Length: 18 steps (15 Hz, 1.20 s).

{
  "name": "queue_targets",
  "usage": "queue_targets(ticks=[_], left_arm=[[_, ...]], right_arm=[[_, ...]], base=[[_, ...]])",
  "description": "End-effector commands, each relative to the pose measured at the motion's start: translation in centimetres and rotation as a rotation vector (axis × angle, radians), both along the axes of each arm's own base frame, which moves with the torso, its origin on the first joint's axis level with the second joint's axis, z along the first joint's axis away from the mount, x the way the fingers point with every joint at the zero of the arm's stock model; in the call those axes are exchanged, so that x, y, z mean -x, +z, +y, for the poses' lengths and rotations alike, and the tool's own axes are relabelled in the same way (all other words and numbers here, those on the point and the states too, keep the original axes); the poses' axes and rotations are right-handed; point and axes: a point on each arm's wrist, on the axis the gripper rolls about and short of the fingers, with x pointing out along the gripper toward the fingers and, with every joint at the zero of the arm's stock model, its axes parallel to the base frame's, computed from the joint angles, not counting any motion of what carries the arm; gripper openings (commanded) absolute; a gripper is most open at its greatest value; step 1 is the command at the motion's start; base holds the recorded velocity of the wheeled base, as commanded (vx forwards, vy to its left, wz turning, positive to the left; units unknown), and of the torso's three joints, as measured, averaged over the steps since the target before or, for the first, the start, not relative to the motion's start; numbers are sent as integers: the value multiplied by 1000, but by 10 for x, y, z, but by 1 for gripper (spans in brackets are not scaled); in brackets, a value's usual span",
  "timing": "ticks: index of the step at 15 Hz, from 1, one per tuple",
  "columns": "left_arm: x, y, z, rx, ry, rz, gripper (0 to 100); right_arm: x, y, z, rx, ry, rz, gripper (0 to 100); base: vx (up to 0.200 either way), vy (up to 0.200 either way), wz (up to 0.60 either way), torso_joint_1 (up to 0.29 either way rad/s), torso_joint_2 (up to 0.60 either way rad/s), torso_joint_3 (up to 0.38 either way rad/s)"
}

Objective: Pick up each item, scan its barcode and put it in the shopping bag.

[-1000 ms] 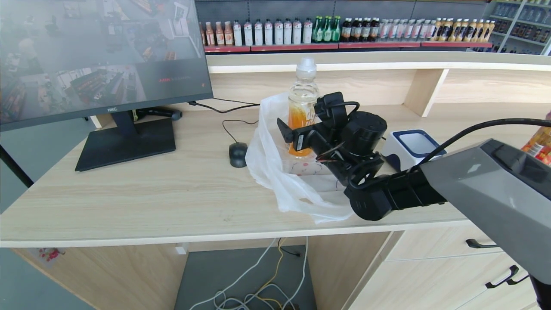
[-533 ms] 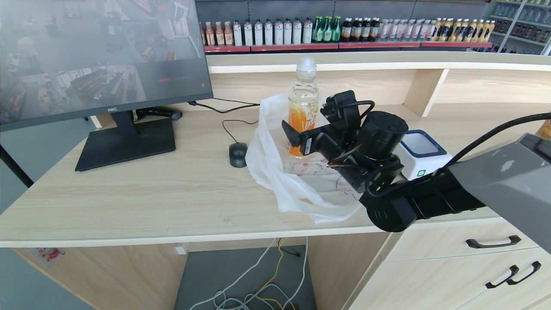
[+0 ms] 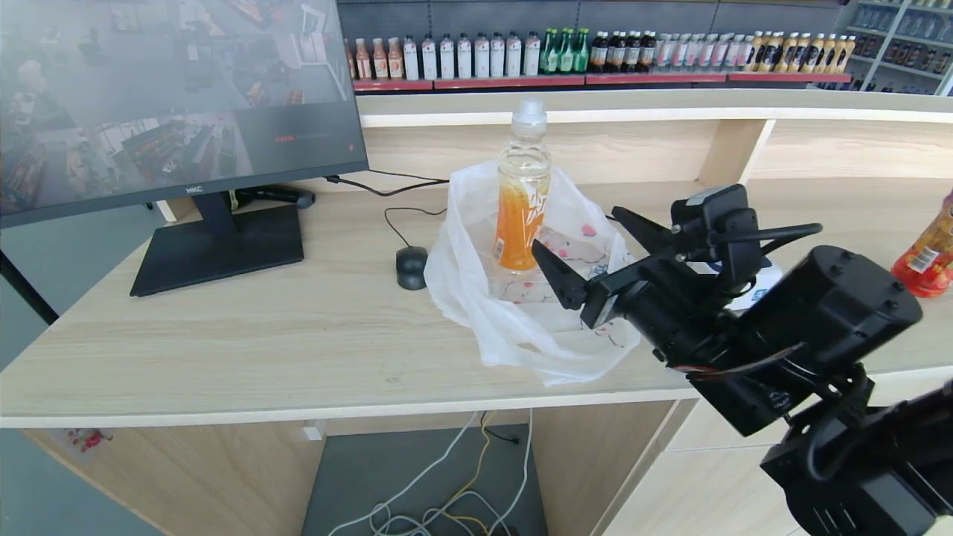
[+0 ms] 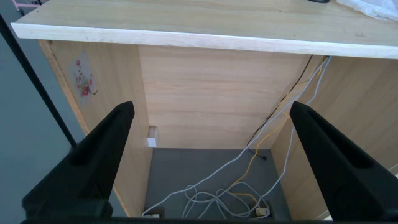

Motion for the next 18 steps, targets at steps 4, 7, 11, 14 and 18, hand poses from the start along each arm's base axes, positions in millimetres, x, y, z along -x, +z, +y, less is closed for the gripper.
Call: queue_targets(ticks=[4, 7, 11, 14, 18], left_arm=[[0, 0, 0, -1, 1, -1, 100], [0, 0, 0, -1, 1, -1, 100], [0, 0, 0, -1, -1, 1, 100], [0, 0, 0, -1, -1, -1, 100], [0, 0, 0, -1, -1, 1, 100]], right_arm=[[55, 6, -6, -73, 10, 12, 100], [68, 9, -3, -129, -25, 43, 100], [78, 3, -8, -129, -21, 74, 100], [80, -2, -12, -133, -17, 100, 100], [77, 3, -9, -157, -14, 88, 100]], base=[[0, 0, 0, 0, 0, 0], [0, 0, 0, 0, 0, 0], [0, 0, 0, 0, 0, 0], [0, 0, 0, 0, 0, 0], [0, -100, 0, -1, 1, 0]])
